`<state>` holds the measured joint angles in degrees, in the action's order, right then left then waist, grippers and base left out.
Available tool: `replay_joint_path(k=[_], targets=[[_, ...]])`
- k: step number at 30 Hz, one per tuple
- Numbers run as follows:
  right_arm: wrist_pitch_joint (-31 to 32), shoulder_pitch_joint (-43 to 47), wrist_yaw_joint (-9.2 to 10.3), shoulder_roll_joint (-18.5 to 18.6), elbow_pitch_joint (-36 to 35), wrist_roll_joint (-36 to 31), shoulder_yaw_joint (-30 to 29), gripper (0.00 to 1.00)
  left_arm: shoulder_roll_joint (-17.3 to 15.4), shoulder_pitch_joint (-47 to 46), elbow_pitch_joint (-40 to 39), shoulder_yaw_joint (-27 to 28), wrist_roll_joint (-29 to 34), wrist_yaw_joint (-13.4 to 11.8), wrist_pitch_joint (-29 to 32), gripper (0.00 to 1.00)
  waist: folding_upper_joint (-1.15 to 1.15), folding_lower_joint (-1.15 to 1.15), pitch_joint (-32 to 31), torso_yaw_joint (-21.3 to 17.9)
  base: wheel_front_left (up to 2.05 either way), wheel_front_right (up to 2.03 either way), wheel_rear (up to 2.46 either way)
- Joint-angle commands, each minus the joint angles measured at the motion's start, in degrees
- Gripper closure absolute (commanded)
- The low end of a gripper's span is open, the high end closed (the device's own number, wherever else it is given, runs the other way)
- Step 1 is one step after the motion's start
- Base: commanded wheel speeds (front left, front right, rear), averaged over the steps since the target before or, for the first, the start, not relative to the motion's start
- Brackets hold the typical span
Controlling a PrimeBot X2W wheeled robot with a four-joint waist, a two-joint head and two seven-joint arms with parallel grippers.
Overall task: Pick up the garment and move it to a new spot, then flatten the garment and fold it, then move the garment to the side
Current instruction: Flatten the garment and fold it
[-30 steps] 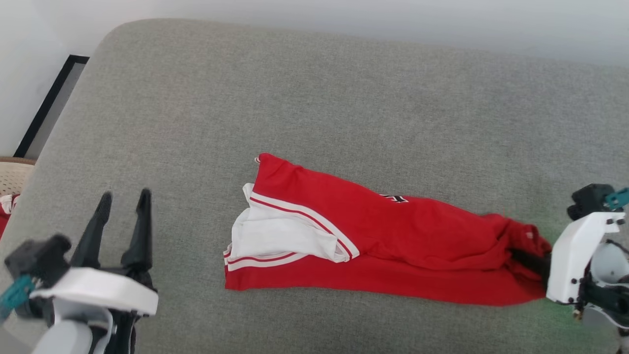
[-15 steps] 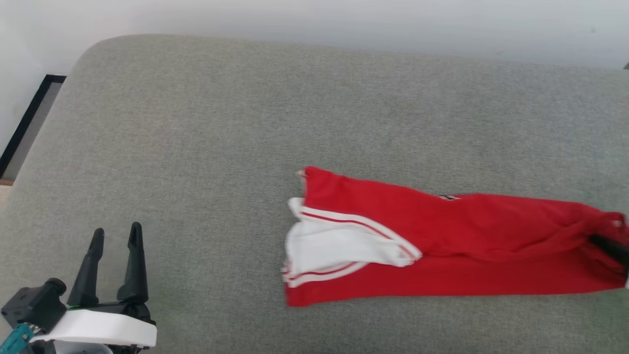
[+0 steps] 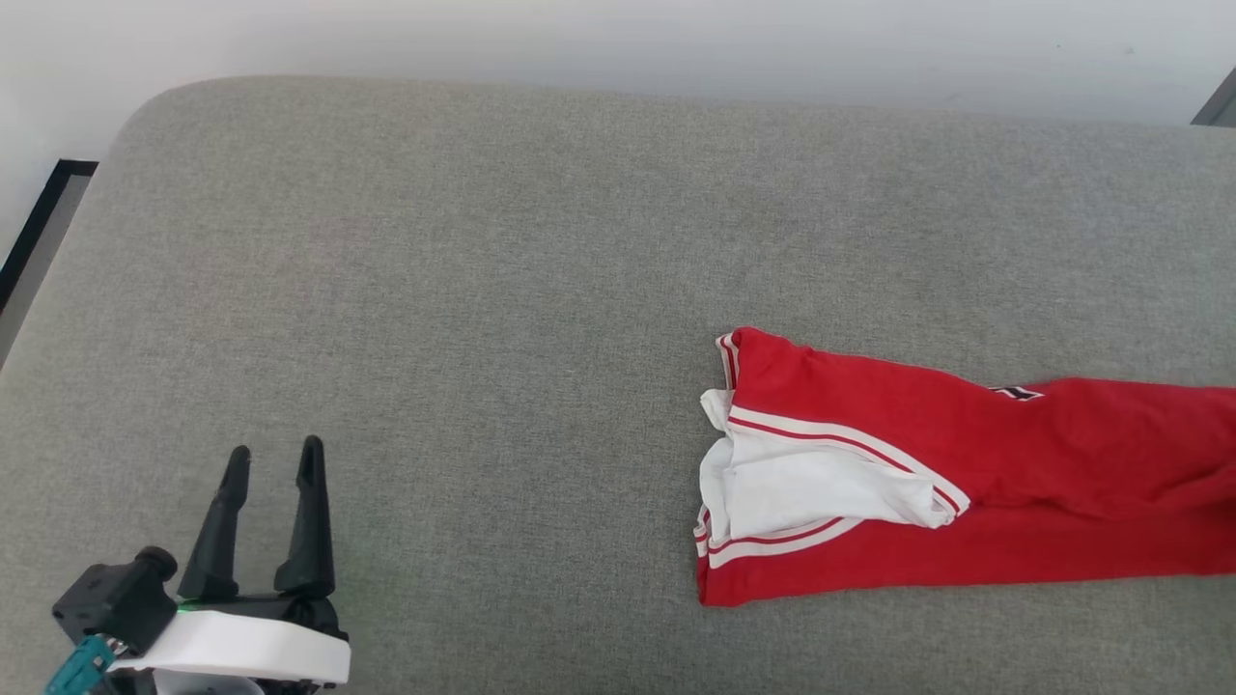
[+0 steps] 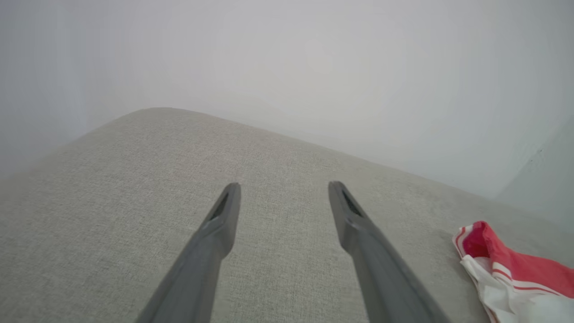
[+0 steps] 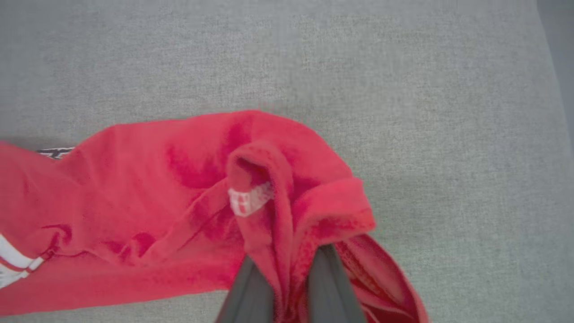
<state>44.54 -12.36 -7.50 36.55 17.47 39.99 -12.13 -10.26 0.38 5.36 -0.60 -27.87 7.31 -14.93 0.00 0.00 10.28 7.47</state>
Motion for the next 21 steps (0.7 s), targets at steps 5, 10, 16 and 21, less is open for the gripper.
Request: replay_joint_path(k=[5,10,16,21], targets=[[2.26,1.63,0.01,-1.73,-8.07,3.11,2.92,1.0,0.31,0.31,-0.66,-0.36,-1.06,0.21,-0.36,0.0,0.0,0.0,-0.34,0.27,0.0,0.0,0.0],[4.39,2.91,0.01,-4.77,-17.31,3.73,8.25,1.0,0.25,0.96,-1.14,-0.31,-1.63,0.22,-0.33,0.0,0.0,0.0,-0.78,1.51,0.0,0.0,0.0],[5.0,-0.03,0.01,-9.75,-21.63,1.99,17.17,1.0,0.04,0.04,-1.07,-1.67,-2.31,0.23,-0.33,0.0,0.0,0.0,-0.95,4.09,0.0,0.0,0.0],[3.56,-4.14,0.01,-12.91,-18.47,0.38,24.06,1.0,0.28,-1.2,-0.71,-3.13,-2.53,0.23,-0.33,0.0,0.0,0.0,-0.91,6.84,0.0,0.0,0.0]])
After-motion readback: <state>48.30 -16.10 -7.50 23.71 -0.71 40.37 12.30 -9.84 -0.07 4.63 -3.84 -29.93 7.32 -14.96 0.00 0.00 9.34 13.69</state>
